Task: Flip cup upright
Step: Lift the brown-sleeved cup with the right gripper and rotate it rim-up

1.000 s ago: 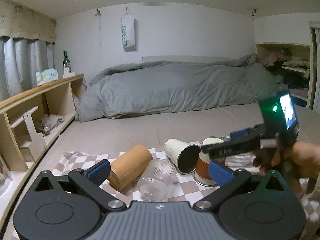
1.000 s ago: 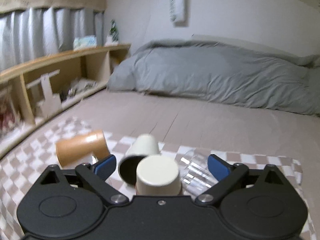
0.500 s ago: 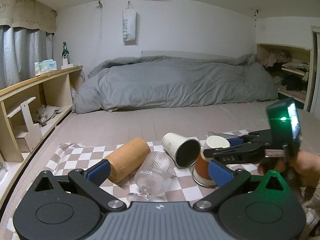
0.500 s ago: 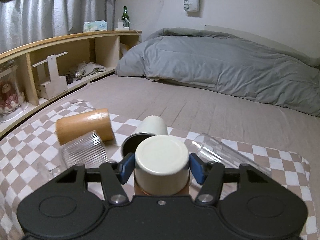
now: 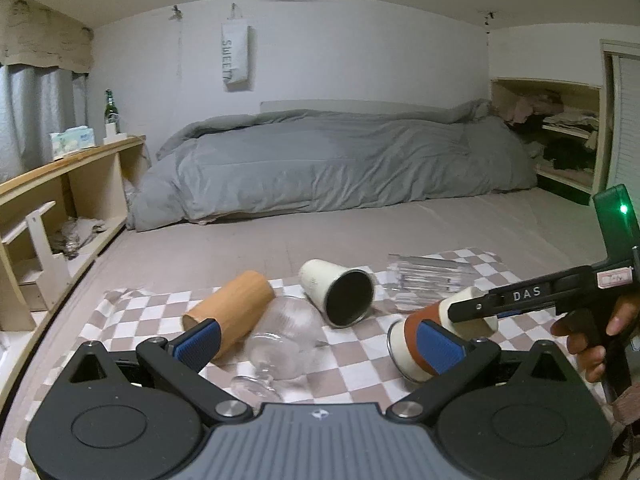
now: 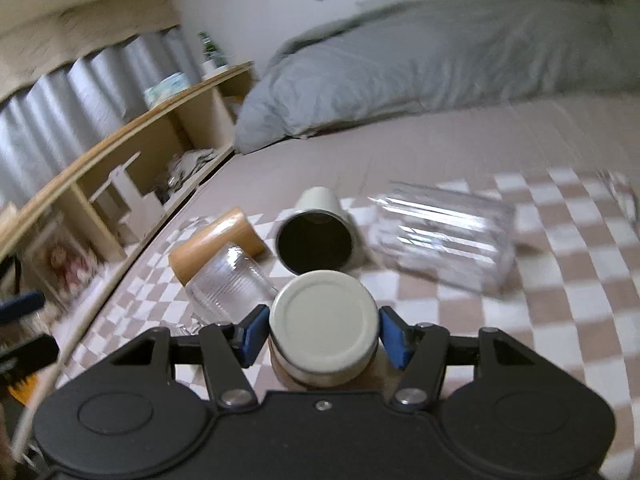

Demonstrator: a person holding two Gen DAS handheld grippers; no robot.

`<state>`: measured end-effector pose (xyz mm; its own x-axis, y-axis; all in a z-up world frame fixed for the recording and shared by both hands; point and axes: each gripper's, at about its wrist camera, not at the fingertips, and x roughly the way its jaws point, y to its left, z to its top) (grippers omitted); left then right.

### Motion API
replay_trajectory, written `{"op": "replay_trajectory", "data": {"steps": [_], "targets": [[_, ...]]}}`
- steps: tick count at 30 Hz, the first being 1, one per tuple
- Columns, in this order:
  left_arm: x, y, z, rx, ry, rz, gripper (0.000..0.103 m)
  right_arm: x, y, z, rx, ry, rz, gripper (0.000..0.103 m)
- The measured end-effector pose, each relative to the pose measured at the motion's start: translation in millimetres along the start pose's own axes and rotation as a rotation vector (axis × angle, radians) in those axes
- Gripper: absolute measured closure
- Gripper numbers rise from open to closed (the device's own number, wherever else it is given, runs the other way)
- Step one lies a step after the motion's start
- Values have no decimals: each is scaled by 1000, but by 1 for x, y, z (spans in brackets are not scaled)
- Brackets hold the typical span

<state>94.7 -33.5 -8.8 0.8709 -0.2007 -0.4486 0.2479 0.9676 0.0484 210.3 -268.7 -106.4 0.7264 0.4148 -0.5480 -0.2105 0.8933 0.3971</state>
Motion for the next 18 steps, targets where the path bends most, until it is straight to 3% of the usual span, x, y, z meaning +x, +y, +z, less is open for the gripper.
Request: {"op": "replay_trajectory", "data": {"steps": [7,18], "targets": [[12,-22,-1,20,41,-70,1,-24,-28,-15,70,52,-41,43],[51,-67,-5,42,138,-221,6,-49,-97,-41,175,85,-240,43]]}}
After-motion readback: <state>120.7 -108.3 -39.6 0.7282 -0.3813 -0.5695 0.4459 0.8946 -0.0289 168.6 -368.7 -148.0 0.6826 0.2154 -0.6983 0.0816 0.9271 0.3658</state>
